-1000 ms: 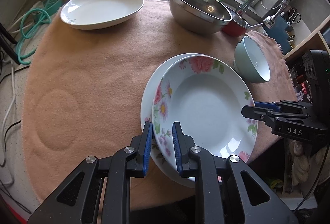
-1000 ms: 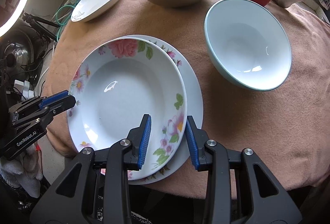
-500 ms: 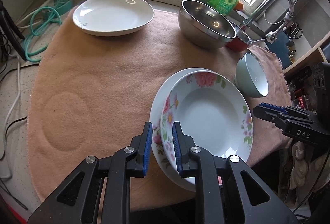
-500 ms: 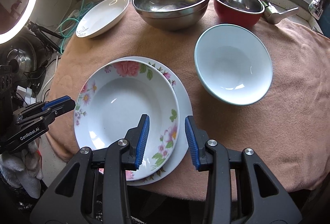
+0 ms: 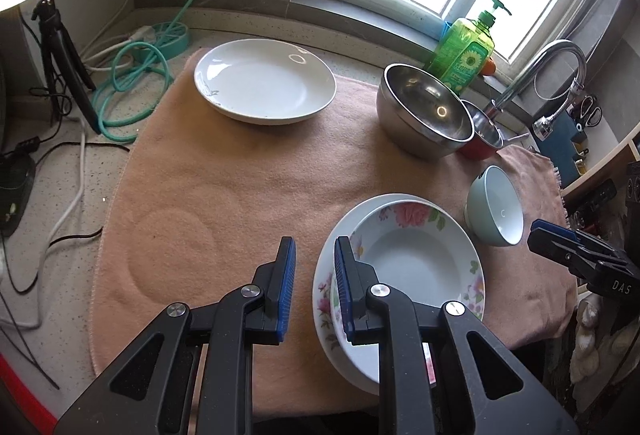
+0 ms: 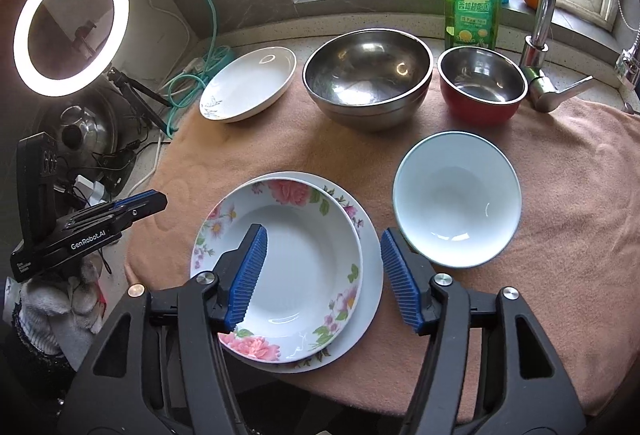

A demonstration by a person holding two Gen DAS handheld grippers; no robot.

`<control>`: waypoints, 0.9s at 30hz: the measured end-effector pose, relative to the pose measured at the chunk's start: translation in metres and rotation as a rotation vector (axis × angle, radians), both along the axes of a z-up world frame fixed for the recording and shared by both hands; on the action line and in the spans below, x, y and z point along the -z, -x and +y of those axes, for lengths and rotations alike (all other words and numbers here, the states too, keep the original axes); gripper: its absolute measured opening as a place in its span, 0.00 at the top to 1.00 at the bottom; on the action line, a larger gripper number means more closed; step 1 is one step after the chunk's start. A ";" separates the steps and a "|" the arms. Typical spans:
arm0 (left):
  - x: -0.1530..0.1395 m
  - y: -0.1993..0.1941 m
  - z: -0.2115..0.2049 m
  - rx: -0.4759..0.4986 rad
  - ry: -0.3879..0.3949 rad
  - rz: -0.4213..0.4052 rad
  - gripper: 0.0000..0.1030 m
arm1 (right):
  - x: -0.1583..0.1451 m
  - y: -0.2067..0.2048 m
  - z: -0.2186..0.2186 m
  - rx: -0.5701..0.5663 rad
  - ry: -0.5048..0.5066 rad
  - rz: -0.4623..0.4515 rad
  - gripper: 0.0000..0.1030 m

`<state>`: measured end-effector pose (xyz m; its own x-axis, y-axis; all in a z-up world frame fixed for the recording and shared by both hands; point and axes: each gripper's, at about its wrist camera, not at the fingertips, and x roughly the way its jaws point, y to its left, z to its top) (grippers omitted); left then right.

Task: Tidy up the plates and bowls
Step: 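Move the right gripper to the white leaf-print plate and grasp its rim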

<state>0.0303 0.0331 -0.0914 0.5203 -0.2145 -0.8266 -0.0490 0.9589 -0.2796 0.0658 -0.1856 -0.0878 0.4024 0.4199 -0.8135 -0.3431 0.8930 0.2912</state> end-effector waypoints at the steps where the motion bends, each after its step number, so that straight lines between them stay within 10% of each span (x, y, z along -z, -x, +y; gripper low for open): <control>1: -0.002 -0.001 0.002 -0.012 -0.005 -0.007 0.83 | -0.001 -0.001 0.002 -0.008 0.018 -0.004 0.38; 14: -0.020 -0.050 0.048 -0.001 -0.108 -0.067 0.82 | -0.019 -0.027 0.056 -0.092 0.107 -0.078 0.38; 27: 0.011 -0.160 0.103 0.143 -0.099 -0.038 0.82 | -0.012 -0.081 0.104 0.103 -0.014 -0.038 0.38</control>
